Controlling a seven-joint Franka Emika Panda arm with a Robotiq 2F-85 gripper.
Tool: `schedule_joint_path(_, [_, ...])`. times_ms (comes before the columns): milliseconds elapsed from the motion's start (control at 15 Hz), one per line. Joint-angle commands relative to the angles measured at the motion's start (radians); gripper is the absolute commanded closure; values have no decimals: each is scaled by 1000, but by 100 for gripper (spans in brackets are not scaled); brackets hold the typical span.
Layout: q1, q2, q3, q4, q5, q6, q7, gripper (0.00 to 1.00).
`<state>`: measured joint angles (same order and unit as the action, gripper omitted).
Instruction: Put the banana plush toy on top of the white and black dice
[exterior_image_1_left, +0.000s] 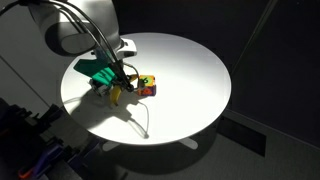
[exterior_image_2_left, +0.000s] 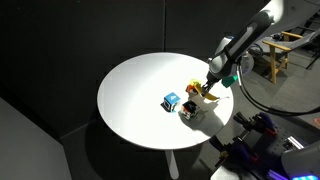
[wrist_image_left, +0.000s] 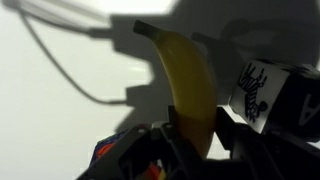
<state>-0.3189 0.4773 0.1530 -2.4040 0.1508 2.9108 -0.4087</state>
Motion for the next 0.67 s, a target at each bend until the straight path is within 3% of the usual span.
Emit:
schedule_joint_path(0, [34, -41, -46, -36, -13, 33, 108, 84])
schedule_joint_path(200, [63, -48, -92, -31, -19, 8, 176, 84])
schedule_joint_path(600, [76, -54, -119, -24, -8, -2, 243, 84])
